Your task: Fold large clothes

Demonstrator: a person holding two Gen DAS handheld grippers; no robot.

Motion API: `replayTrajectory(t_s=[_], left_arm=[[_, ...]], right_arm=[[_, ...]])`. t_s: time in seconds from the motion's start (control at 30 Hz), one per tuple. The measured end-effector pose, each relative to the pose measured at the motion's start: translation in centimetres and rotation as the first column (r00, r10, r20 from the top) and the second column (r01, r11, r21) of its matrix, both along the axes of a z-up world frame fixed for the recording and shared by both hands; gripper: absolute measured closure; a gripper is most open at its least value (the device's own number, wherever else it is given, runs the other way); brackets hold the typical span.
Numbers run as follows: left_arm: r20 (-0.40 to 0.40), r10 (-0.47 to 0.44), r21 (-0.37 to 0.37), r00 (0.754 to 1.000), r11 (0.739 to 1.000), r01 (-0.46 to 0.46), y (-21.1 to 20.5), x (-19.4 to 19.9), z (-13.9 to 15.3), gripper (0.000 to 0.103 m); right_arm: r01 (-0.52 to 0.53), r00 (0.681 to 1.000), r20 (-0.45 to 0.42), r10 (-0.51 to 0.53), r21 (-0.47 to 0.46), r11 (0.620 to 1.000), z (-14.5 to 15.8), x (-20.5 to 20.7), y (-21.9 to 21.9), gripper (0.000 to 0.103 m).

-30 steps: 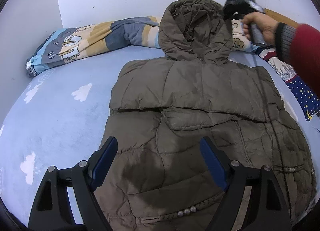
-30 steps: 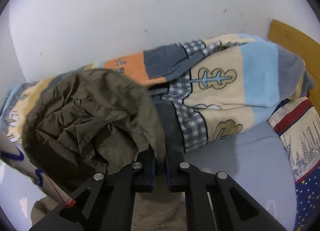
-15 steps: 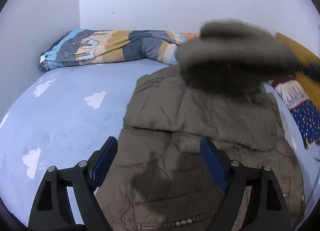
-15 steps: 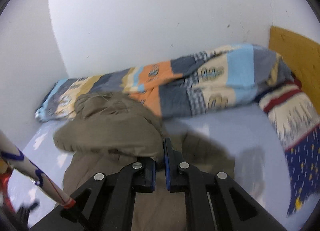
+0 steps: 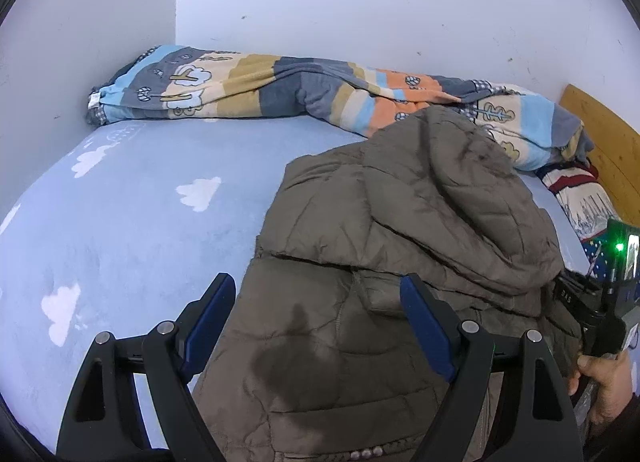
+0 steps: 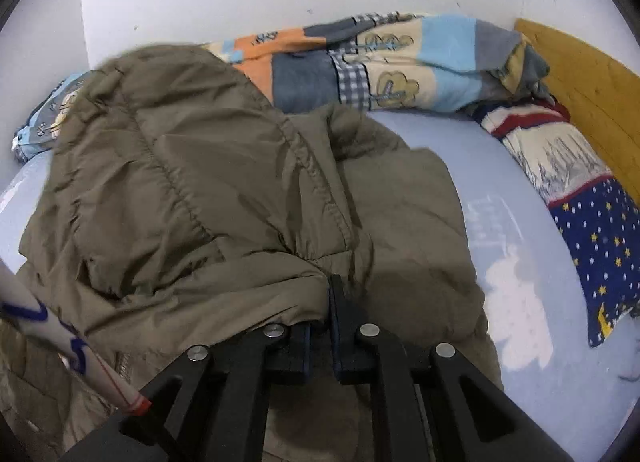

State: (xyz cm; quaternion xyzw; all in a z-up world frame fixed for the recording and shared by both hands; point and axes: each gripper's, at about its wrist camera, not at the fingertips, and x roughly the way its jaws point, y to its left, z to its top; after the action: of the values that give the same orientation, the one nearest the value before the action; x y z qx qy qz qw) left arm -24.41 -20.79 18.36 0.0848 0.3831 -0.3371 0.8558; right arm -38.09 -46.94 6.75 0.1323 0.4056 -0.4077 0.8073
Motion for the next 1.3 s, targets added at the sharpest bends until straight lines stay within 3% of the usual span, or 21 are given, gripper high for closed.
replayTrajectory(t_s=[0.17, 0.23, 0.3, 0.37, 0.43, 0.57, 0.63, 0.83, 0.9, 0.97, 1.1, 1.17, 1.3], left_arm=[[0.026, -0.058, -0.002, 0.998, 0.998, 0.058, -1.6, 0.2, 0.0, 0.019], [0.023, -0.064, -0.016, 0.998, 0.998, 0.065, -2.0, 0.8, 0.1, 0.019], [0.012, -0.074, -0.039, 0.997, 0.996, 0.074, -2.3, 1.6, 0.1, 0.019], [0.008, -0.069, -0.05, 0.998, 0.996, 0.069, -2.8, 2.3, 0.0, 0.019], [-0.011, -0.055, -0.063, 0.998, 0.997, 0.055, -3.2, 3.1, 0.0, 0.019], [-0.069, -0.052, -0.097, 0.996, 0.994, 0.045, -3.7, 3.5, -0.4, 0.019], [-0.062, -0.06, -0.09, 0.996, 0.994, 0.055, -4.4, 3.5, -0.5, 0.019], [-0.088, -0.075, -0.084, 0.993, 0.994, 0.067, -6.0, 3.9, -0.8, 0.019], [-0.081, -0.075, -0.067, 0.994, 0.995, 0.069, -6.1, 4.0, -0.8, 0.019], [-0.064, -0.07, -0.061, 0.995, 0.996, 0.067, -5.8, 4.3, -0.8, 0.019], [-0.072, -0.068, -0.048, 0.995, 0.997, 0.065, -5.7, 5.3, -1.2, 0.019], [-0.078, -0.075, -0.051, 0.994, 0.996, 0.071, -5.9, 5.5, -1.4, 0.019], [-0.071, -0.106, -0.062, 0.992, 0.993, 0.102, -7.2, 5.7, -1.0, 0.019]], right_arm=[[-0.039, 0.999, -0.031, 0.039, -0.015, 0.999, 1.2, 0.4, 1.3, 0.081], [-0.053, 0.998, -0.017, 0.054, 0.021, 0.998, 1.8, -0.2, 1.6, 0.07], [-0.073, 0.997, -0.013, 0.074, 0.037, 0.997, 2.3, -0.6, 1.9, 0.046], [-0.085, 0.996, -0.028, 0.086, 0.018, 0.996, 3.2, -0.8, 2.8, 0.04], [-0.08, 0.996, -0.027, 0.081, 0.022, 0.997, 4.0, -1.0, 3.5, 0.04], [-0.06, 0.993, 0.104, 0.059, 0.009, 0.998, 7.0, -1.2, 3.6, 0.04], [-0.067, 0.984, 0.164, 0.065, 0.011, 0.998, 8.1, -0.6, 3.6, 0.04], [-0.085, 0.968, 0.24, 0.076, 0.028, 0.996, 8.7, 4.7, 1.6, 0.04], [-0.079, 0.971, 0.23, 0.068, 0.037, 0.996, 7.9, 6.9, 0.8, 0.041], [-0.08, 0.971, 0.234, 0.056, 0.091, 0.993, 5.7, 9.2, 0.0, 0.051], [-0.086, 0.992, 0.113, 0.062, 0.22, 0.972, -1.1, 11.9, 0.0, 0.053], [-0.096, 0.994, 0.071, 0.083, 0.201, 0.975, -3.8, 12.0, 1.0, 0.053], [-0.151, 0.988, 0.072, 0.14, 0.184, 0.971, -2.4, 11.7, 1.4, 0.053]])
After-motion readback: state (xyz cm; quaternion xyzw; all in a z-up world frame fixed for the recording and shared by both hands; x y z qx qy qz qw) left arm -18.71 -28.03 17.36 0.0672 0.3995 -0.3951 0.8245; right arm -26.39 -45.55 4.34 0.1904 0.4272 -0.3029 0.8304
